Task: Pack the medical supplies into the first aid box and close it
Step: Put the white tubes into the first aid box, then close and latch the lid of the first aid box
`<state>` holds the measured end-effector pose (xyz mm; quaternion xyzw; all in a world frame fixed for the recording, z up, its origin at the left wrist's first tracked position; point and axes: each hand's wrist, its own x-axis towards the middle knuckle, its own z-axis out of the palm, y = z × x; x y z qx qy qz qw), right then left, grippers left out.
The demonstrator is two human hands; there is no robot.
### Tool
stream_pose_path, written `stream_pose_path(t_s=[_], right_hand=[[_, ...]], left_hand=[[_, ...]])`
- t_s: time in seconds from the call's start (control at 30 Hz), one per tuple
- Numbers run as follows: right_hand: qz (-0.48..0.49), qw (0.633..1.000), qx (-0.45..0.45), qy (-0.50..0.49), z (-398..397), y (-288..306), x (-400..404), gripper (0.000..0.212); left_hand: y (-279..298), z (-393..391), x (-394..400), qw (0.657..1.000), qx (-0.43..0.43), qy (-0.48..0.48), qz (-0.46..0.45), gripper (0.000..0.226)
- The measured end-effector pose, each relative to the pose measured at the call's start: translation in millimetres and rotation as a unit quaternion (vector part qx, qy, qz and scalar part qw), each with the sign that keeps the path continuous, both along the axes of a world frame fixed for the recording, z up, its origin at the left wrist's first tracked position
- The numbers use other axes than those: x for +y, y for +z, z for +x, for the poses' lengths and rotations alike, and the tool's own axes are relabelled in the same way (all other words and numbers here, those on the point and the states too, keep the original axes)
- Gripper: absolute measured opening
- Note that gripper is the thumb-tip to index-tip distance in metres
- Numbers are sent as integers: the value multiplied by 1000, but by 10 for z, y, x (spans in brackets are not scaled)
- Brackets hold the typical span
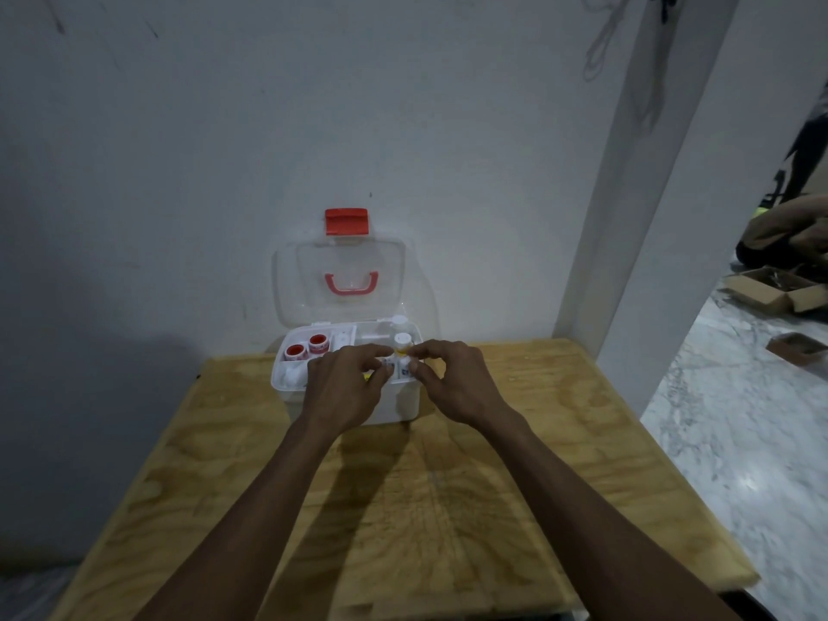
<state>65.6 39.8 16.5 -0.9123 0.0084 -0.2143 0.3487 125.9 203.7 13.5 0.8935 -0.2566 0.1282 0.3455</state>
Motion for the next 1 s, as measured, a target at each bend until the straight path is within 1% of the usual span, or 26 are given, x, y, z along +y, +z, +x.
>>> stream_pose_path(t_s=[0.23,0.3,0.43,0.57,0.73,0.83,1.0], right_hand=[[0,1000,0,-7,28,-20,-30,29],[7,1000,-13,-10,40,11,-39,28],[34,998,-48,-33,167,154,-67,24],[80,992,-83,-55,364,354,-76,23],[134,984,-84,-82,665,521,-69,28],[157,981,-73,-91,873,576,-55,35],[220,968,-65,-103,1190,638,-17,46]], left_hand=[[-3,-1,4,1000,13,-2,-3,33],[7,-3,13,1000,13,-2,-6,35],[87,71,82,999,3,12,-39,39],[233,270,208,995,-35,50,-78,42],[413,561,342,987,-58,98,-112,45],[456,779,408,982,-36,130,-131,54],[543,1132,457,969,49,180,-162,70]])
